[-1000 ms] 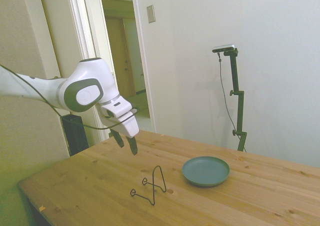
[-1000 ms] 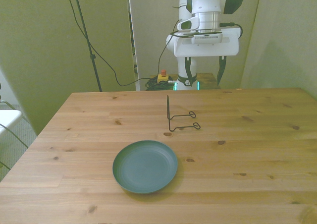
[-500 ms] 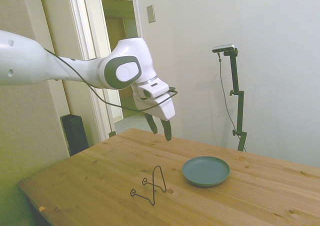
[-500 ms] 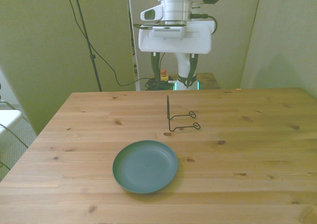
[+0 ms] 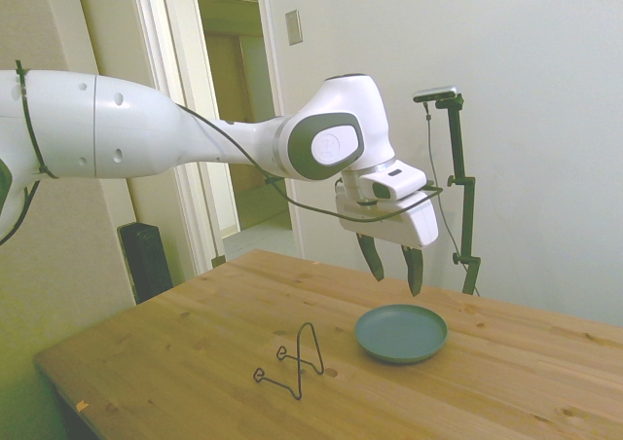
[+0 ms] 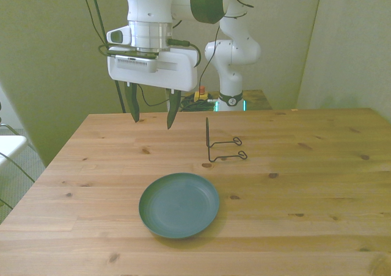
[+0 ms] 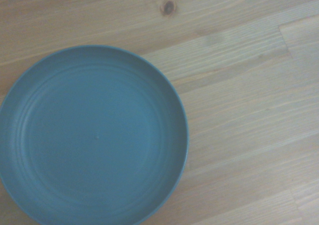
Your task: Load the plate
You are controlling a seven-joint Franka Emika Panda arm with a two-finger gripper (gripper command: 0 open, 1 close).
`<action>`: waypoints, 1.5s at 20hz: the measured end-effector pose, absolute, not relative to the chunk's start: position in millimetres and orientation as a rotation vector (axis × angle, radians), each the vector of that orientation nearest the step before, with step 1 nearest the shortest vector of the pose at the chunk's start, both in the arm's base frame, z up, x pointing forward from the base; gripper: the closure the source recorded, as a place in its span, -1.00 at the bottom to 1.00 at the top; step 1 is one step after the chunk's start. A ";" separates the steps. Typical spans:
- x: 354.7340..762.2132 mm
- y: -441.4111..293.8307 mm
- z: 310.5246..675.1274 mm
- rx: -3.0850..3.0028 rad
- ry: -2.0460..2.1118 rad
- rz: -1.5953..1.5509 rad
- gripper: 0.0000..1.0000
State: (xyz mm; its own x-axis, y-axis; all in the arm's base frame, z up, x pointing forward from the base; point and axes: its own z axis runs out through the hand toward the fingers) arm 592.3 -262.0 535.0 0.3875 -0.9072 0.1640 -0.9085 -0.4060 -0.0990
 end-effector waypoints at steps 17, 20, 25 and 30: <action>638.3 -382.0 476.2 2.744 -1.800 0.106 -1.00; 640.9 -399.8 440.2 2.825 -1.738 0.106 -1.00; 661.9 -382.6 404.9 2.901 -1.739 0.090 -1.00; 675.8 -361.5 392.4 2.935 -1.749 0.101 -1.00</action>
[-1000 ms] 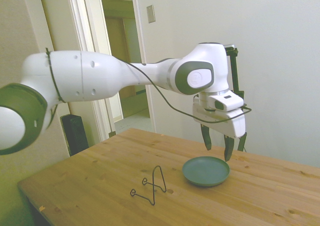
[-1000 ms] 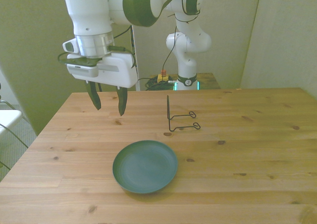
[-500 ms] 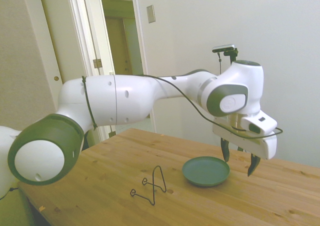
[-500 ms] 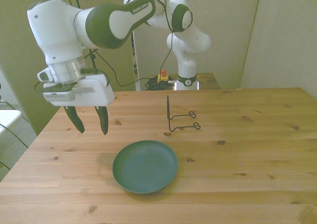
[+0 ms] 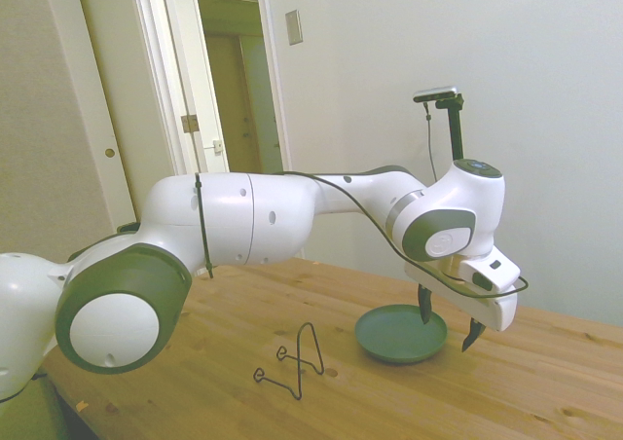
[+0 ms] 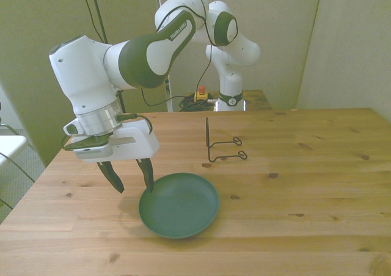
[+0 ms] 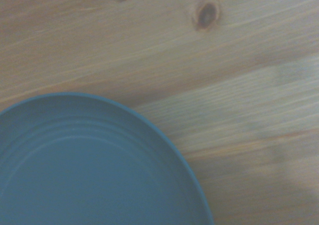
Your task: Load the plate
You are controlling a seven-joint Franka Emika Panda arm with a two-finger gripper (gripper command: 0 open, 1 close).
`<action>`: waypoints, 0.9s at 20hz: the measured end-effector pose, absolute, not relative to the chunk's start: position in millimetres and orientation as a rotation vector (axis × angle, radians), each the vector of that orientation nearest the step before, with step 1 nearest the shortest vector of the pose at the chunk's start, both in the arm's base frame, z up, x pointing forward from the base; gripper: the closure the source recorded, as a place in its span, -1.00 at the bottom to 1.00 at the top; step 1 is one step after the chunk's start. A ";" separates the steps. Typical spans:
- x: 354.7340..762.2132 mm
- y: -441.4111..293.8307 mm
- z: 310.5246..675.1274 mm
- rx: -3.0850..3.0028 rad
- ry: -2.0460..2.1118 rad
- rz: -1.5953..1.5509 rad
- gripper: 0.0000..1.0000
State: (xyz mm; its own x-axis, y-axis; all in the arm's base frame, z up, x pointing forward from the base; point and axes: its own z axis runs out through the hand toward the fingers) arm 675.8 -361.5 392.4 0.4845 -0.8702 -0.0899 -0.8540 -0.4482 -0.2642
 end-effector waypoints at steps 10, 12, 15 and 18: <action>681.1 -339.5 368.3 -2.393 1.490 -0.035 -1.00; 678.5 -338.1 366.9 -2.381 1.489 -0.022 -1.00; 673.9 -338.3 362.5 -2.370 1.487 -0.003 -1.00; 673.4 -336.4 358.9 -2.362 1.483 0.010 1.00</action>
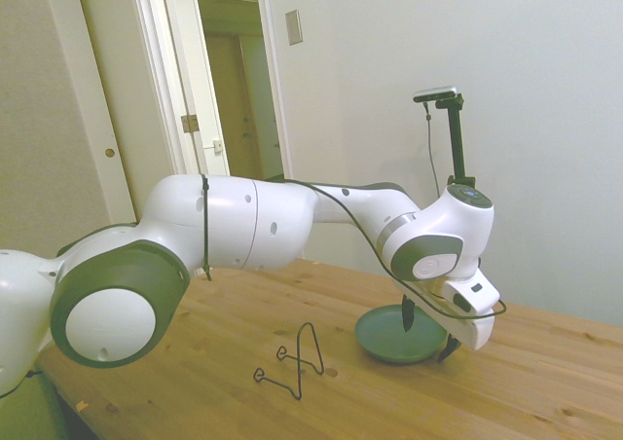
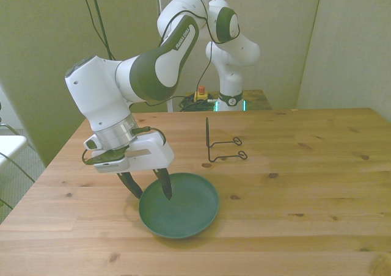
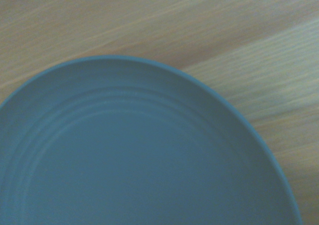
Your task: Load the plate
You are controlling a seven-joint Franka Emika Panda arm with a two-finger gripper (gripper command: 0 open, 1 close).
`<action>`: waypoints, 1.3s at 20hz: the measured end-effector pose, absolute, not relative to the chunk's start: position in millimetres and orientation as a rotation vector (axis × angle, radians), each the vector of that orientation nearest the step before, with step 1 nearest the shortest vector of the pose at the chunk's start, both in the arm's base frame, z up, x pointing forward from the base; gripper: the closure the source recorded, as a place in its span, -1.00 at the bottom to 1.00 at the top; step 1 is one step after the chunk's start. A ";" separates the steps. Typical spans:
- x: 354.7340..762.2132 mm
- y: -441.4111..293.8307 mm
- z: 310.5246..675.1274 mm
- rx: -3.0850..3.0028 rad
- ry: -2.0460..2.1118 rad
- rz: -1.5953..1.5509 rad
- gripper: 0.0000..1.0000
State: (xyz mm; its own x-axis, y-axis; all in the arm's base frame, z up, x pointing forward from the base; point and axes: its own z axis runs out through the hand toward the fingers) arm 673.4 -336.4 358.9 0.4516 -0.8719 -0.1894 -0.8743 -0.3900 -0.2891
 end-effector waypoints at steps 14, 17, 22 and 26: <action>673.3 -336.6 352.0 -2.343 1.466 0.013 1.00; 673.6 -337.1 350.1 -2.344 1.465 0.008 1.00; 673.9 -337.5 347.1 -2.346 1.464 0.009 1.00; 673.9 -337.4 345.0 -2.346 1.464 0.012 1.00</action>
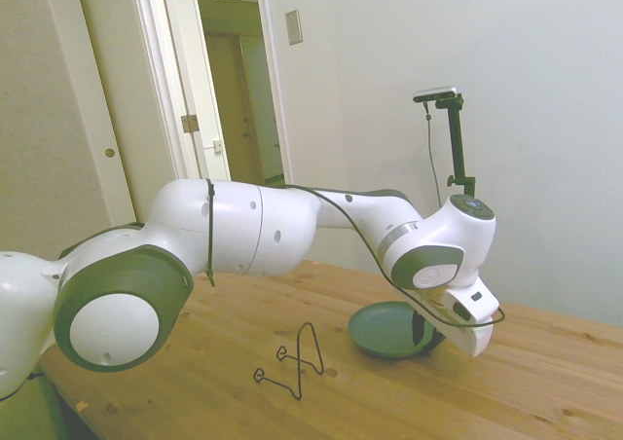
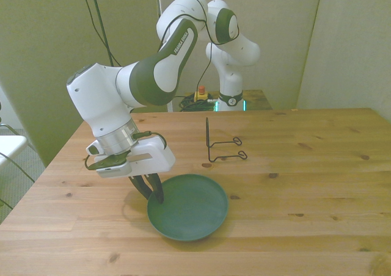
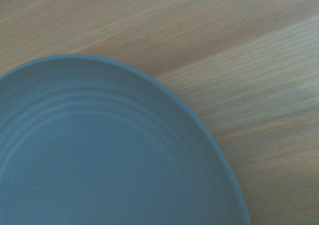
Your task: Load the plate
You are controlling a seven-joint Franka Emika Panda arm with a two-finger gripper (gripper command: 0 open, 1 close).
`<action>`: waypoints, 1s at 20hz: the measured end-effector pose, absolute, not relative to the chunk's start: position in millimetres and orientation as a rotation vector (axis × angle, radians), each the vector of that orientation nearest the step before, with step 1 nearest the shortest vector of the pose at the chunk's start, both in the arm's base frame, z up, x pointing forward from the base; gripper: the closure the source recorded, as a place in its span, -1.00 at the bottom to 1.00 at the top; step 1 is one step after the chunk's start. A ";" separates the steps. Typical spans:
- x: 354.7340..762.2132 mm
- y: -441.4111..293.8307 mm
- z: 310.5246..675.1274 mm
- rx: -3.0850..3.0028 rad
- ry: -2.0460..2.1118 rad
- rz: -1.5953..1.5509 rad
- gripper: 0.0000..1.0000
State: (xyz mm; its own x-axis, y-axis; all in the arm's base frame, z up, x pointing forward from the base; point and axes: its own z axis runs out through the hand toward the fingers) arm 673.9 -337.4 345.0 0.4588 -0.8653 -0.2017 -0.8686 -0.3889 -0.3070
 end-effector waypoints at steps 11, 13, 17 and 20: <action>677.3 -327.7 376.4 -2.304 1.545 -0.016 1.00; 677.5 -320.9 393.2 -2.292 1.562 -0.020 1.00; 676.6 -302.4 430.5 -2.297 1.594 -0.026 1.00; 677.3 -274.4 469.1 -2.291 1.588 -0.035 1.00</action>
State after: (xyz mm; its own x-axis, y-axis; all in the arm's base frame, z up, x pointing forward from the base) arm 677.3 -274.4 469.1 0.3709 -0.9116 -0.1774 -0.9030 -0.3094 -0.2982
